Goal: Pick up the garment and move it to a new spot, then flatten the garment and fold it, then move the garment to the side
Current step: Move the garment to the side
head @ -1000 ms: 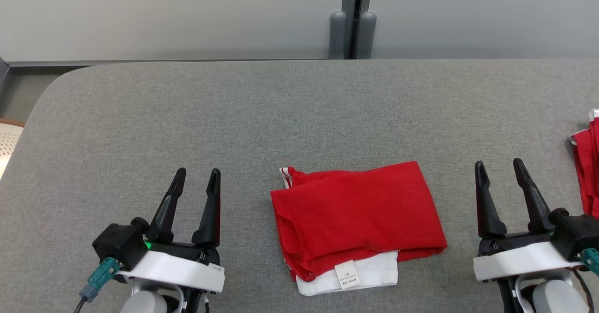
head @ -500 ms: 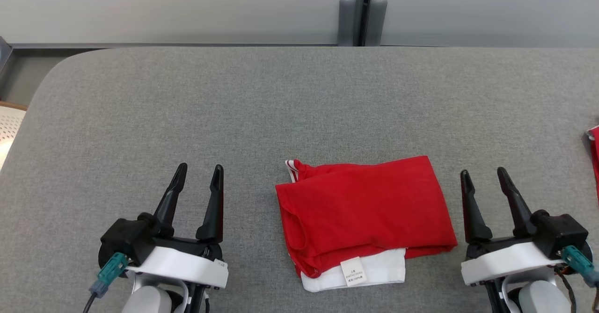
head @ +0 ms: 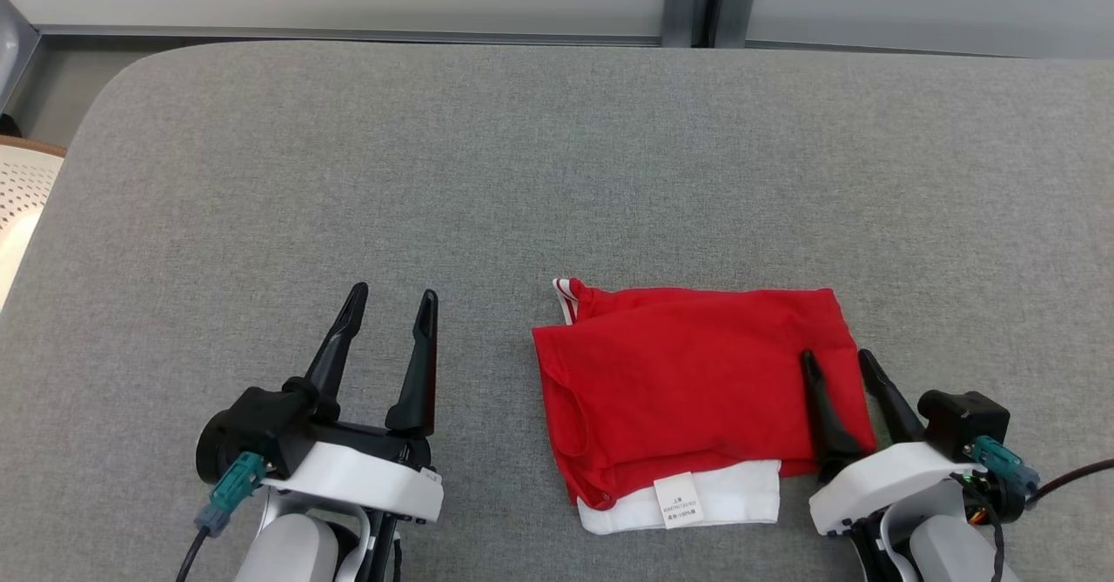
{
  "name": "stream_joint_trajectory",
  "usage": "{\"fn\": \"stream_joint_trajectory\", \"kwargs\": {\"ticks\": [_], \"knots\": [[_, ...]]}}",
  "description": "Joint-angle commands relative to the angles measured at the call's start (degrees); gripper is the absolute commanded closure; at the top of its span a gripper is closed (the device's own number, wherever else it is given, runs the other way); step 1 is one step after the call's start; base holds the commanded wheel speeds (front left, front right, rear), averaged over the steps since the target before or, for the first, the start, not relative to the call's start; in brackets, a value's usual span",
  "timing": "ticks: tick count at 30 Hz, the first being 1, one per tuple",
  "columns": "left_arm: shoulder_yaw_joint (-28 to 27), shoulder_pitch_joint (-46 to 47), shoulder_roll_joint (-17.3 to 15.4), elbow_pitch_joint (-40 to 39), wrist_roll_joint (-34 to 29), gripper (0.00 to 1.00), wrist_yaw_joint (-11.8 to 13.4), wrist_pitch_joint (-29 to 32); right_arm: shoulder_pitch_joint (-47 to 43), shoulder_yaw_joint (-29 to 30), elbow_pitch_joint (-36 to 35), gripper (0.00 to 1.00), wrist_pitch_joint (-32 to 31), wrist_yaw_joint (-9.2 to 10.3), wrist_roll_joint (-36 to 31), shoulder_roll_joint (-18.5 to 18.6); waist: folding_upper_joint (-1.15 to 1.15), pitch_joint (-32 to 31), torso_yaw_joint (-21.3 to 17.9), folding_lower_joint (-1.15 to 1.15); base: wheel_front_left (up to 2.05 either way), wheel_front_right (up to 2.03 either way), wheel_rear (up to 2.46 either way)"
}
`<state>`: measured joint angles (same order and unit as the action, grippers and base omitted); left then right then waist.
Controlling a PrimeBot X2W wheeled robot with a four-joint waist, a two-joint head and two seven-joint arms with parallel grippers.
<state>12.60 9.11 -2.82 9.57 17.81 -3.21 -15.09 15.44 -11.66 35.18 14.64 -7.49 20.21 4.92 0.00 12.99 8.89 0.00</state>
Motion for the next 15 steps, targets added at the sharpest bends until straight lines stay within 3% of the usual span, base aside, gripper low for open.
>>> {"fn": "stream_joint_trajectory", "kwargs": {"ticks": [1, 8, 15], "knots": [[0.0, 1.0, -0.2, -0.1, 0.4, 0.0, 0.1, -0.1, 0.8, -0.5, 1.0, 1.0, 0.2, 0.0, 0.6, 0.1, 0.0, 0.1, 0.1, 0.0, 0.0, 0.0, 0.0], [-0.6, 0.5, -0.2, 0.3, 0.5, 0.0, -0.3, -0.1, 3.6, -1.9, 2.4, 1.0, 0.6, 0.02, -1.0, 2.6, 0.0, -0.1, -1.1, 0.0, 0.0, 0.0, 0.0], [-0.8, 1.7, -0.2, -0.6, -0.3, 0.0, -0.9, -0.1, 6.7, -3.1, -3.1, 1.0, 0.6, 0.01, -9.0, 8.3, 0.0, 1.2, -5.4, 0.0, 0.0, 0.0, 0.0]]}}
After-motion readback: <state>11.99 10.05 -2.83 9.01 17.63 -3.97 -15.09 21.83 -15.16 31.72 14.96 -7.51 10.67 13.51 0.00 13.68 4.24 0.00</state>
